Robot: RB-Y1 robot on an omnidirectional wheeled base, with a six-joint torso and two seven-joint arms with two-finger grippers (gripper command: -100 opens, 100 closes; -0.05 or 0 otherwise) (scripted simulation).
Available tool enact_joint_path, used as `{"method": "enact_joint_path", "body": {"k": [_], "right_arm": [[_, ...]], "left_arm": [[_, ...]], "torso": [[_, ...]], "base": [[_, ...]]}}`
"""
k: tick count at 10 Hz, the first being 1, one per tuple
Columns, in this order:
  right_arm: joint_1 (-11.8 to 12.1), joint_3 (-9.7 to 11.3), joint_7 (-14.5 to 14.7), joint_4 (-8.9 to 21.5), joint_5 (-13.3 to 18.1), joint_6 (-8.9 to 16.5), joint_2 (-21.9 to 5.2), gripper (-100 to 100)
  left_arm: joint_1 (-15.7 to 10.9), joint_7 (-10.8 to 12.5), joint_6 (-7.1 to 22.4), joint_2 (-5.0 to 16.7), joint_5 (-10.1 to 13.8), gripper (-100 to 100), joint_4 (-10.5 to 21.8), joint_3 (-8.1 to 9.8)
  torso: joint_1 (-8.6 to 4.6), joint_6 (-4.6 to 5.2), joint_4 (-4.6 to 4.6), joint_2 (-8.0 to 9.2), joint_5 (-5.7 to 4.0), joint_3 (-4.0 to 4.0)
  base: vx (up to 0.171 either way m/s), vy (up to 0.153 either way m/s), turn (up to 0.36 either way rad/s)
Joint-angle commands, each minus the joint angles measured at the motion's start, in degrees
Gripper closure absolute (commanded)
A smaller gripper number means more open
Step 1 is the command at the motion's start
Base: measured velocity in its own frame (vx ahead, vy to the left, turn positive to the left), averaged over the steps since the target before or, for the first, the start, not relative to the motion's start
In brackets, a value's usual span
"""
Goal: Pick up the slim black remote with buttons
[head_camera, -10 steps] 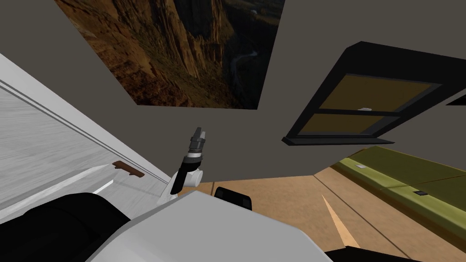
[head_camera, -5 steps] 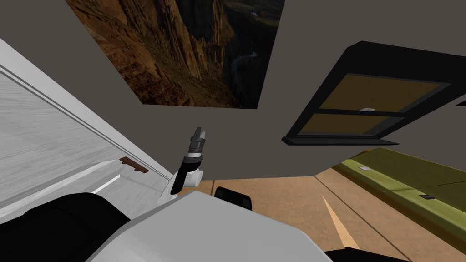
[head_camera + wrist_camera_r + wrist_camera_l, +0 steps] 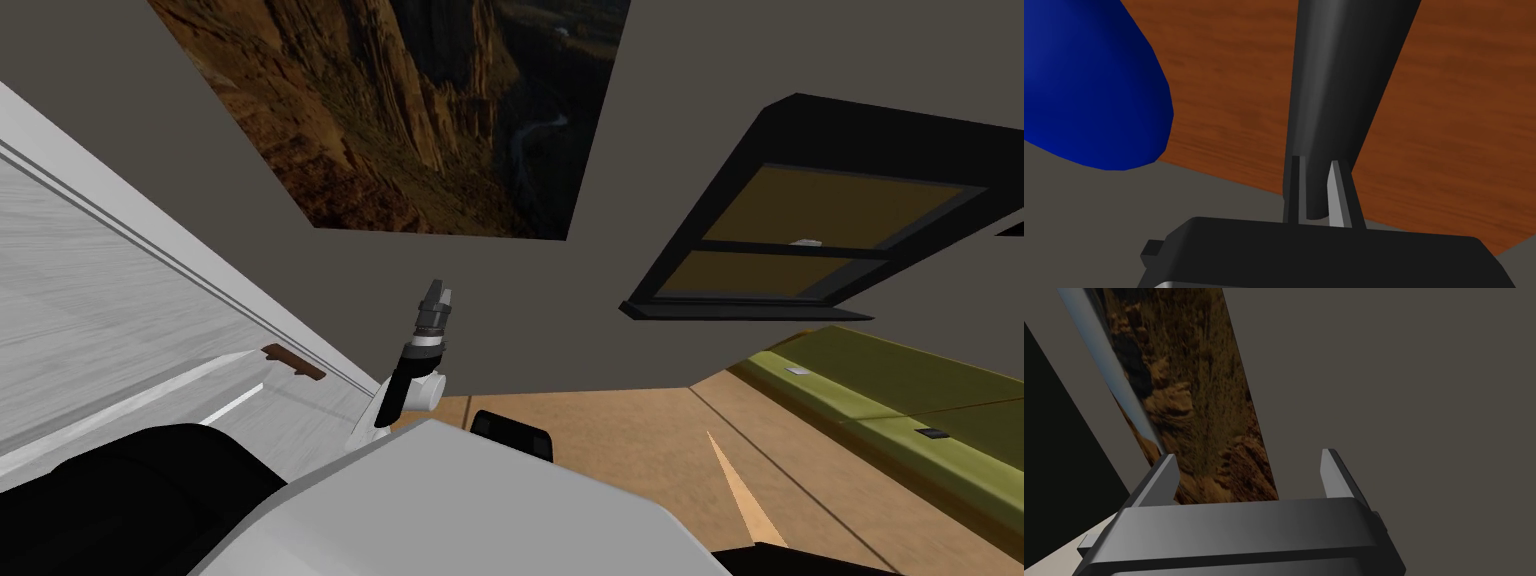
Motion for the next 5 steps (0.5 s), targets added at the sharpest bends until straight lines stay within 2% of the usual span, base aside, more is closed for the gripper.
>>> {"method": "enact_joint_path", "body": {"k": [1,2,3,4,5], "right_arm": [[0.0,0.0,0.0,0.0,0.0,0.0,0.0,0],[1.7,-0.5,-0.2,-0.9,0.0,-1.0,-1.2,100],[2.6,-0.8,-0.3,-1.3,0.0,-1.7,-1.8,100],[2.0,-0.4,-0.4,-1.3,0.0,-0.9,-1.4,100],[2.1,-0.4,-0.5,-1.5,0.1,-0.9,-1.5,0]], "left_arm": [[0.0,0.0,0.0,0.0,0.0,0,0.0,0.00],[0.0,0.0,0.0,0.0,0.0,0,0.0,0.00],[0.0,0.0,0.0,0.0,0.0,0,0.0,0.00],[0.0,0.0,0.0,0.0,0.0,0,0.0,0.00],[0.0,0.0,0.0,0.0,0.0,0,0.0,0.00]], "torso": [[0.00,0.00,0.00,0.00,0.00,0.00],[0.00,0.00,0.00,0.00,0.00,0.00],[0.10,0.05,-0.05,-0.09,0.05,-0.06],[0.17,0.03,-0.05,-0.15,0.05,-0.10],[0.10,-0.01,-0.02,-0.10,0.03,-0.06]], "base": [[0.000,0.000,0.000],[0.043,0.030,-0.066],[0.054,0.038,-0.090],[0.018,0.016,-0.021],[0.000,0.000,0.000]]}}
